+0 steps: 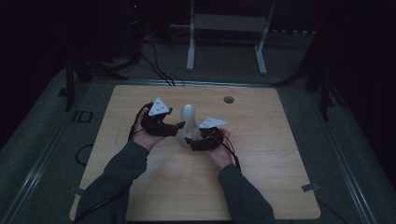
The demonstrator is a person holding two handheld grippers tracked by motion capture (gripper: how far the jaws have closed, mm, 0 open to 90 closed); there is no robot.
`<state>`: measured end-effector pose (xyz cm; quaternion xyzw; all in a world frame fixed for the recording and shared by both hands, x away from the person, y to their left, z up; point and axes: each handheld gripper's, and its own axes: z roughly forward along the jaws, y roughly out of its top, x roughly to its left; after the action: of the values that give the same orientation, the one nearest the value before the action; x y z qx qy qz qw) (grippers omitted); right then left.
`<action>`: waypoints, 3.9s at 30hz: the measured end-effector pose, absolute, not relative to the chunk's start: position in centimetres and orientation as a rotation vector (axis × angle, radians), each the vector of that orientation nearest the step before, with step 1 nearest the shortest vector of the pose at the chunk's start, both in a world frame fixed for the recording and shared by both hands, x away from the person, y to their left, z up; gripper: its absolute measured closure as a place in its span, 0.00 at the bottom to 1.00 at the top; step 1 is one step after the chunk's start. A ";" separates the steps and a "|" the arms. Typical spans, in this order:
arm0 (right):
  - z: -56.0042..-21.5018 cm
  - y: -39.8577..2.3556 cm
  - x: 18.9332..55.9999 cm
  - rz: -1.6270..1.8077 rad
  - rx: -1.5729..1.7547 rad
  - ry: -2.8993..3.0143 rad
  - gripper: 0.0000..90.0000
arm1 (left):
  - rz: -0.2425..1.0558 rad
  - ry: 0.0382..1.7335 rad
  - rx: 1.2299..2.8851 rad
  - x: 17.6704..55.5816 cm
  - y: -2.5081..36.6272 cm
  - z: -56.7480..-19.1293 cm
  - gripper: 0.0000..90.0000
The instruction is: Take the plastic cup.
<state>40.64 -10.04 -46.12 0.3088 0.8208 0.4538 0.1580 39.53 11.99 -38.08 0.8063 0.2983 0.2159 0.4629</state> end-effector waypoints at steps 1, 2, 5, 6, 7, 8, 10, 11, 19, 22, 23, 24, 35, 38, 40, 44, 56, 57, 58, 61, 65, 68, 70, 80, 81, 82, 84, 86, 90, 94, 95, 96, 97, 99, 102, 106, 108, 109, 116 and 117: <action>-46.1 -10.0 40.6 1.298 0.883 2.348 0.24 | 0.531 0.733 1.982 39.5 12.0 -38.1 0.28; -46.1 -9.9 40.6 1.300 0.876 2.350 0.25 | 0.518 0.723 1.969 39.7 11.4 -38.0 0.28; -46.2 -9.8 40.7 1.304 0.879 2.348 0.26 | 0.518 0.710 1.973 39.8 10.9 -37.9 0.28; -46.2 -9.8 40.7 1.304 0.882 2.346 0.26 | 0.519 0.707 1.977 39.8 10.7 -37.9 0.28; -46.2 -9.9 40.7 1.304 0.885 2.345 0.27 | 0.522 0.705 1.982 39.9 10.5 -37.9 0.28; -46.2 -9.9 40.7 1.302 0.887 2.345 0.27 | 0.522 0.705 1.982 39.9 10.5 -37.9 0.28; -46.2 -9.9 40.7 1.301 0.886 2.343 0.27 | 0.528 0.704 1.976 40.1 10.1 -37.8 0.28; -46.2 -9.9 40.7 1.301 0.887 2.341 0.27 | 0.526 0.705 1.976 40.1 10.0 -37.8 0.28; -46.2 -9.8 40.7 1.297 0.882 2.341 0.28 | 0.508 0.713 1.956 40.8 9.7 -37.7 0.28; -46.2 -9.8 40.7 1.295 0.881 2.341 0.30 | 0.503 0.705 1.964 40.9 9.5 -37.7 0.30; -46.3 -9.8 40.7 1.295 0.883 2.341 0.30 | 0.498 0.704 1.966 40.9 9.4 -37.7 0.31; -46.3 -9.8 40.7 1.295 0.883 2.341 0.30 | 0.498 0.704 1.966 40.9 9.4 -37.7 0.32; -46.3 -9.8 40.6 1.295 0.885 2.338 0.30 | 0.484 0.721 1.935 41.0 9.2 -38.0 0.37; -46.3 -9.8 40.6 1.297 0.887 2.336 0.30 | 0.480 0.724 1.920 40.9 9.1 -38.0 0.37; -46.3 -9.8 40.6 1.298 0.889 2.336 0.30 | 0.480 0.722 1.915 40.9 9.1 -38.0 0.37; -46.3 -9.8 40.6 1.297 0.888 2.334 0.30 | 0.474 0.727 1.905 40.9 9.1 -38.0 0.41; -46.2 -9.9 40.7 1.293 0.884 2.333 0.30 | 0.471 0.717 1.892 40.8 9.3 -37.4 0.42; -46.2 -9.9 40.7 1.293 0.884 2.333 0.30 | 0.471 0.717 1.892 40.8 9.3 -37.4 0.42; -46.2 -10.0 40.7 1.293 0.884 2.333 0.30 | 0.472 0.715 1.889 40.7 9.4 -37.2 0.42; -46.2 -10.0 40.7 1.293 0.888 2.334 0.30 | 0.473 0.713 1.883 40.7 9.5 -37.1 0.42; -46.2 -10.1 40.6 1.292 0.894 2.334 0.30 | 0.473 0.706 1.876 40.5 9.7 -36.5 0.43; -46.2 -10.2 40.6 1.293 0.900 2.334 0.30 | 0.478 0.702 1.870 40.4 9.9 -36.1 0.44; -46.2 -10.2 40.6 1.295 0.899 2.332 0.30 | 0.475 0.700 1.860 40.4 10.0 -35.8 0.44; -46.1 -10.5 40.5 1.300 0.894 2.326 0.30 | 0.476 0.679 1.823 39.8 10.6 -34.1 0.45; -46.0 -10.5 40.4 1.300 0.894 2.326 0.30 | 0.476 0.676 1.822 39.7 10.7 -34.0 0.45; -46.0 -10.5 40.4 1.300 0.896 2.325 0.30 | 0.476 0.673 1.821 39.6 10.7 -33.8 0.45; -46.0 -10.6 40.3 1.296 0.891 2.327 0.30 | 0.473 0.665 1.816 39.5 10.9 -33.5 0.45; -46.0 -10.7 40.2 1.297 0.888 2.326 0.30 | 0.469 0.660 1.808 39.4 11.1 -33.2 0.46; -45.9 -10.8 40.1 1.297 0.884 2.325 0.30 | 0.470 0.649 1.797 39.0 11.3 -32.5 0.46; -45.8 -10.8 40.1 1.296 0.882 2.323 0.30 | 0.472 0.639 1.780 38.8 11.5 -31.8 0.46; -45.8 -10.8 40.1 1.295 0.880 2.321 0.30 | 0.471 0.637 1.777 38.7 11.6 -31.7 0.46; -45.8 -10.8 40.1 1.294 0.881 2.320 0.30 | 0.469 0.638 1.771 38.7 11.7 -31.6 0.46; -45.7 -10.8 40.0 1.294 0.882 2.319 0.30 | 0.470 0.636 1.768 38.6 11.7 -31.5 0.46; -45.7 -10.8 40.0 1.295 0.881 2.318 0.30 | 0.466 0.632 1.760 38.5 11.9 -31.3 0.46; -45.7 -10.9 40.0 1.295 0.882 2.320 0.30 | 0.470 0.627 1.758 38.3 12.1 -31.0 0.46; -45.7 -10.9 39.9 1.295 0.882 2.318 0.30 | 0.466 0.622 1.751 38.0 12.5 -30.4 0.46; -45.6 -11.0 39.9 1.295 0.881 2.318 0.30 | 0.466 0.620 1.752 37.9 12.6 -30.2 0.46; -45.6 -11.0 39.9 1.295 0.881 2.318 0.30 | 0.466 0.620 1.752 37.9 12.6 -30.2 0.46; -45.4 -11.4 39.7 1.286 0.868 2.317 0.29 | 0.459 0.614 1.745 37.4 13.6 -29.9 0.47; -45.4 -11.4 39.7 1.287 0.869 2.317 0.30 | 0.460 0.613 1.744 37.3 13.7 -29.9 0.47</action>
<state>39.68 -11.43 -45.36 0.3066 0.8178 0.4543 0.1756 37.31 13.67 -29.86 0.7461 0.2623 0.1966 0.5796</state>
